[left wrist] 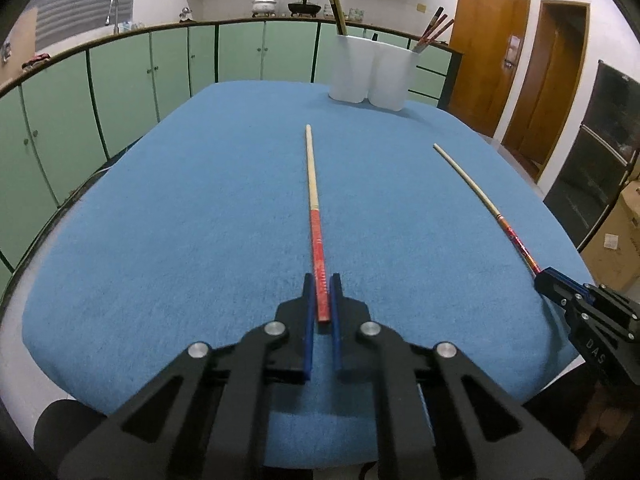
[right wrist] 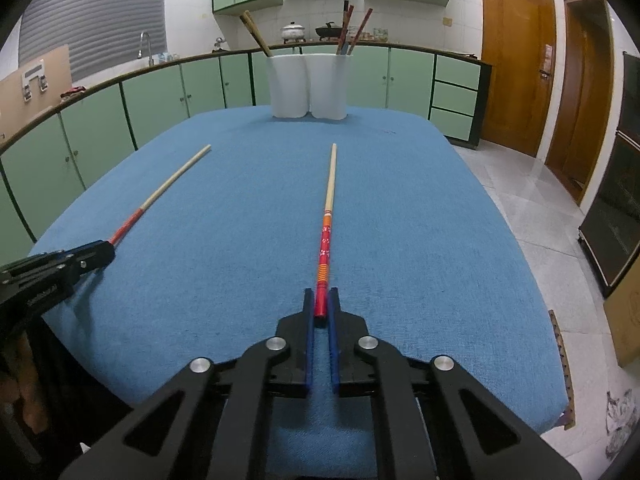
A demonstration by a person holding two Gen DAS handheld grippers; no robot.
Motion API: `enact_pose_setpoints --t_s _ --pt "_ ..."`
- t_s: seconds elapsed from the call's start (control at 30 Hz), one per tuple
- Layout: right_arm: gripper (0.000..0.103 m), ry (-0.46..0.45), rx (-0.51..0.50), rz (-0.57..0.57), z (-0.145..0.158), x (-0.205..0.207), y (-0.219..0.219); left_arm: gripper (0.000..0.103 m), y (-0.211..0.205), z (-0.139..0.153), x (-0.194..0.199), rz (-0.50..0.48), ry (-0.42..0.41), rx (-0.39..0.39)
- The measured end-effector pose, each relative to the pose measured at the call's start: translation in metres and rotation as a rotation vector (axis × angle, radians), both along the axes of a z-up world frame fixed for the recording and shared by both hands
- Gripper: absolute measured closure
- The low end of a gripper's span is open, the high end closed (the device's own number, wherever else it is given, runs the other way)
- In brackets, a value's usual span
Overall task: Organize utensils
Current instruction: 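Lift both red-patterned chopsticks and carry them toward the white holder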
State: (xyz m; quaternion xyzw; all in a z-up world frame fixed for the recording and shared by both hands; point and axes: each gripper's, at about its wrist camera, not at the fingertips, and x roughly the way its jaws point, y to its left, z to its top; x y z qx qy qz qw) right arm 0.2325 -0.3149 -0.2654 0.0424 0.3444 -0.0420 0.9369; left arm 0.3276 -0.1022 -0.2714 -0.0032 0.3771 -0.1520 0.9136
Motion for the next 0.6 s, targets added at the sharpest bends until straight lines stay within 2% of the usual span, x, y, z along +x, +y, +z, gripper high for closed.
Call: enact_pose_setpoints --t_s 0.2,0.4,0.53,0.6 --pt "0.097 -0.072 0.051 -0.009 0.037 -0.016 -0.003 0.097 0.014 0.034 -0.012 0.000 -0.030 -0.045" --pt "0.097 -0.124 0.069 -0.014 0.082 -0.020 -0.005 0.097 0.021 0.089 -0.021 -0.021 -0.112 -0.066" --pt "0.097 -0.153 0.049 0.001 0.115 -0.012 -0.006 0.098 0.022 0.121 -0.020 -0.036 -0.172 -0.066" --pt "0.097 -0.162 0.034 0.006 0.121 -0.010 -0.006 0.098 0.023 0.126 -0.016 -0.039 -0.183 -0.067"
